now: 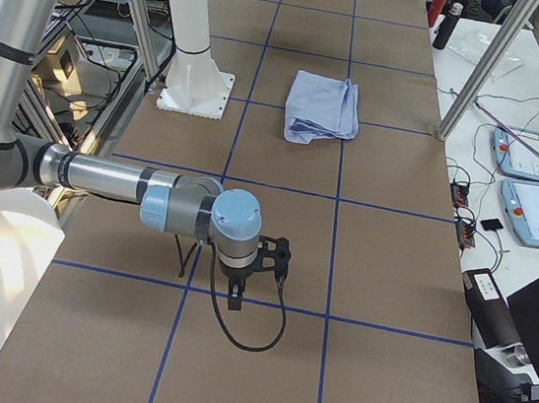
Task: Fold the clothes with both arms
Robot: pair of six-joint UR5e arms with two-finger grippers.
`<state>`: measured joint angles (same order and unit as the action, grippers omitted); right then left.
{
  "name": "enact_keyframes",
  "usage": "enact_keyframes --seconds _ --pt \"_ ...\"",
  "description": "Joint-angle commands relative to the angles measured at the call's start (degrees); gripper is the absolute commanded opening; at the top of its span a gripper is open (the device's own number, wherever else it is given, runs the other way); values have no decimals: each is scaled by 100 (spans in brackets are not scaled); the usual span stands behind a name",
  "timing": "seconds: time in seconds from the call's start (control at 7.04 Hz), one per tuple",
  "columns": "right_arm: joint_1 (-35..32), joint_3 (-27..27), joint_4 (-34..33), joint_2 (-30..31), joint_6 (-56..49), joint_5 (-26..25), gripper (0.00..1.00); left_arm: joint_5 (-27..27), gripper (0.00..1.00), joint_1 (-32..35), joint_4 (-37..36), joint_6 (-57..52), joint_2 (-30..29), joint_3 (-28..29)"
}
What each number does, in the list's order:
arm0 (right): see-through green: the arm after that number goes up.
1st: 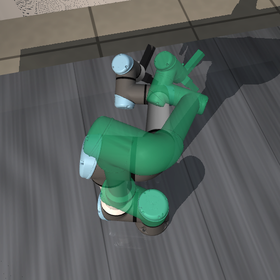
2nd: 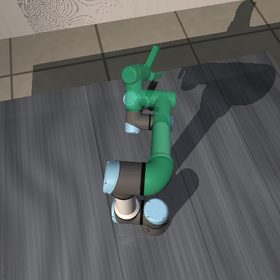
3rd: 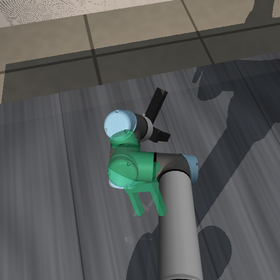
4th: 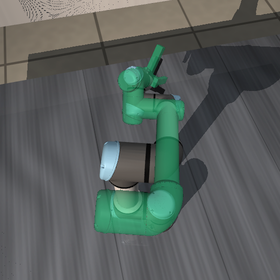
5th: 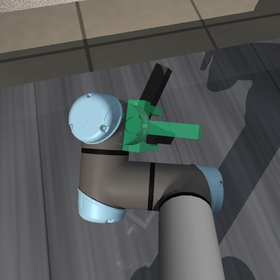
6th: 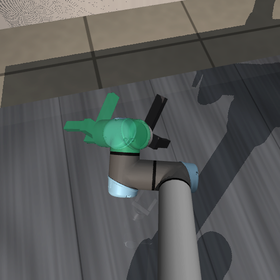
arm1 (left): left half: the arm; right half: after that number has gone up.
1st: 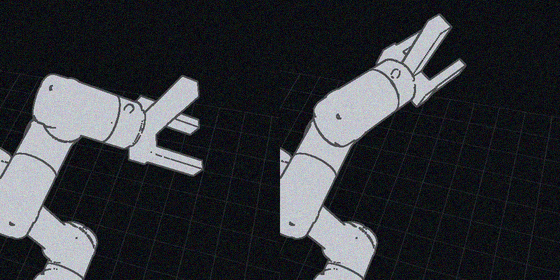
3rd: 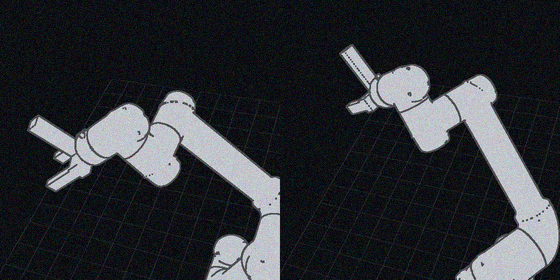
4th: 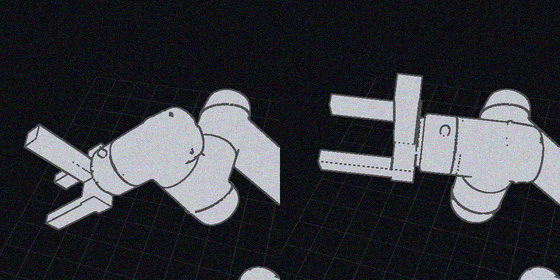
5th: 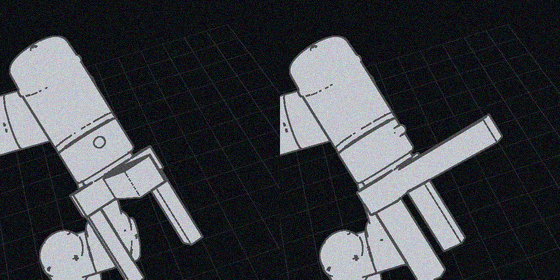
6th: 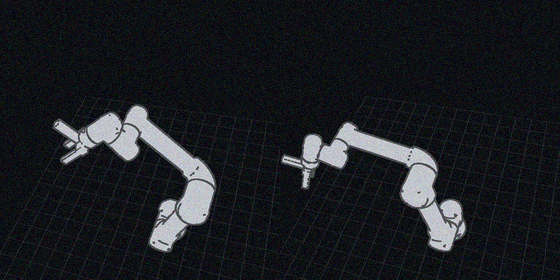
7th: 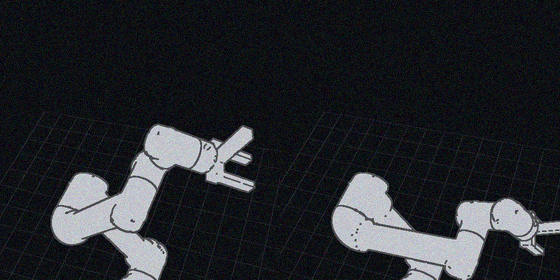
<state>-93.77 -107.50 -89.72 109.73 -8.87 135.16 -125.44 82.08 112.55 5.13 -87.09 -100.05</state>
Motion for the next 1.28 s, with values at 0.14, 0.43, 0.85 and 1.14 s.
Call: enact_keyframes --seconds 0.14,0.43,0.85,1.14 --pt "-28 -315 -28 -40 105 300 100 -631 100 572 -1068 -335 357 -110" --pt "156 -324 -28 -49 114 -86 100 -718 100 555 -2141 -355 377 -405" --pt "175 -307 -19 -40 97 -104 100 -1076 100 564 -2440 -303 571 -587" --pt "175 -280 -37 -13 17 -78 100 -1132 100 564 -2396 -320 570 -568"
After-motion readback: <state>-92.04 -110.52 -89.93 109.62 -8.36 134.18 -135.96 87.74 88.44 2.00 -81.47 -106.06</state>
